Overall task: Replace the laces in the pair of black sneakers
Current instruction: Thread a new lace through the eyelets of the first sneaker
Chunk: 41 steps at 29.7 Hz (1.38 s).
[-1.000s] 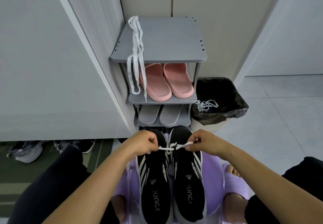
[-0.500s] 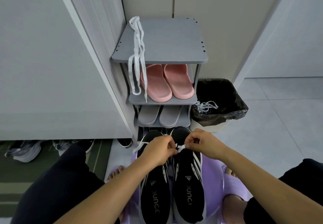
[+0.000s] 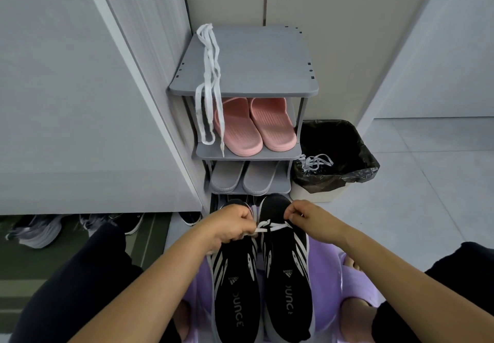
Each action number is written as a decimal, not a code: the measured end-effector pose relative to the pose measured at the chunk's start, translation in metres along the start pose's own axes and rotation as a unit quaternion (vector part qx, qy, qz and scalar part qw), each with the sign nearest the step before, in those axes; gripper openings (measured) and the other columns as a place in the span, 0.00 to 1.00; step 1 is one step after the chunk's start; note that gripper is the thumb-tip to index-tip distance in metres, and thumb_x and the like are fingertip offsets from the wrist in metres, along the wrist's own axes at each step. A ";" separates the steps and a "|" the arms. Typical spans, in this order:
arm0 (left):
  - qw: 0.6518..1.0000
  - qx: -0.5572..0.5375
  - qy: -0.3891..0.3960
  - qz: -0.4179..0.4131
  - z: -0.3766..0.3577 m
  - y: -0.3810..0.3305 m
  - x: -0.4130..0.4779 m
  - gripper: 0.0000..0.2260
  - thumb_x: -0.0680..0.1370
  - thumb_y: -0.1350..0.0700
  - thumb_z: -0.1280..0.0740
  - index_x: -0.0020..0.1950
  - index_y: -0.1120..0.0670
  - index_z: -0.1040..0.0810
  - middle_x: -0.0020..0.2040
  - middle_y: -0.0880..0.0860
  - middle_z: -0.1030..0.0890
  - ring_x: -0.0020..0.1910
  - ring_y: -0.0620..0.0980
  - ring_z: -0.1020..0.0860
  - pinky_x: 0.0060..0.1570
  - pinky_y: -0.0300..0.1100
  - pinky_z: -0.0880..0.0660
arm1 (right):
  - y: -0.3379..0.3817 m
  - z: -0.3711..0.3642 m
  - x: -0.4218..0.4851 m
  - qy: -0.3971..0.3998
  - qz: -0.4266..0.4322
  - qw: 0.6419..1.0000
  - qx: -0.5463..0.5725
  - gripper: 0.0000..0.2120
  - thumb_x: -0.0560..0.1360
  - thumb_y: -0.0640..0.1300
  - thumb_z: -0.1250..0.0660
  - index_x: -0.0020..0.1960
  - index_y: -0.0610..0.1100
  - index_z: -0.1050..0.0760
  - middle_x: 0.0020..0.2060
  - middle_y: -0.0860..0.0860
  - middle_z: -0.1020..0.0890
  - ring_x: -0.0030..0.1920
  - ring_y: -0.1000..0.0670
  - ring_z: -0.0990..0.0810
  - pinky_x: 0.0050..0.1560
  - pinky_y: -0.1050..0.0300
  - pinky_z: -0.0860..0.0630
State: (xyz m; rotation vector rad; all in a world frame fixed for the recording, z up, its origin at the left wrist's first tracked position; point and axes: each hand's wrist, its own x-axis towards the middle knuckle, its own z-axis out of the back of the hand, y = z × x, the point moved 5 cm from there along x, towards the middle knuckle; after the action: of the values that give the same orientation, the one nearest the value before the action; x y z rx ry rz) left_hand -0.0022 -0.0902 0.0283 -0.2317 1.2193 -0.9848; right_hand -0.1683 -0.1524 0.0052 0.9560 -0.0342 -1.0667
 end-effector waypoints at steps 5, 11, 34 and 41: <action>0.999 0.043 0.017 -0.007 0.003 0.002 -0.004 0.06 0.74 0.58 0.33 0.36 0.52 0.25 0.29 0.47 0.30 0.24 0.42 0.37 0.24 0.32 0.42 | 0.000 0.004 -0.002 -0.002 -0.013 1.000 0.009 0.09 0.79 0.40 0.43 0.50 0.45 0.25 0.43 0.54 0.26 0.42 0.56 0.28 0.40 0.69 0.34; 0.995 0.061 -0.044 -0.065 0.010 -0.006 0.000 0.06 0.76 0.53 0.33 0.42 0.51 0.28 0.42 0.51 0.24 0.40 0.47 0.27 0.43 0.40 0.31 | 0.009 0.006 -0.006 -0.025 0.015 0.999 0.033 0.09 0.78 0.39 0.41 0.48 0.48 0.23 0.36 0.55 0.25 0.35 0.56 0.28 0.37 0.68 0.33; 0.983 0.003 -0.033 -0.182 0.002 -0.034 -0.012 0.09 0.74 0.57 0.30 0.53 0.53 0.23 0.45 0.48 0.22 0.44 0.44 0.24 0.49 0.38 0.28 | 0.058 0.022 -0.015 0.007 0.070 0.913 0.401 0.03 0.69 0.37 0.30 0.42 0.39 0.23 0.37 0.45 0.21 0.38 0.52 0.22 0.42 0.67 0.25; 0.932 0.106 -0.297 -0.178 0.014 -0.027 0.000 0.06 0.79 0.57 0.39 0.43 0.56 0.27 0.33 0.51 0.26 0.32 0.49 0.28 0.33 0.43 0.34 | 0.059 0.055 -0.017 -0.061 0.092 0.847 0.520 0.04 0.65 0.39 0.29 0.32 0.46 0.21 0.25 0.53 0.28 0.26 0.58 0.33 0.37 0.64 0.34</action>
State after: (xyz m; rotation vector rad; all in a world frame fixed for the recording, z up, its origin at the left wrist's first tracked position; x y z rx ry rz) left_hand -0.0043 -0.1108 0.0507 -0.5500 0.5173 -1.2349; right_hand -0.1593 -0.1671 0.0856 1.8049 -0.8731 -0.8959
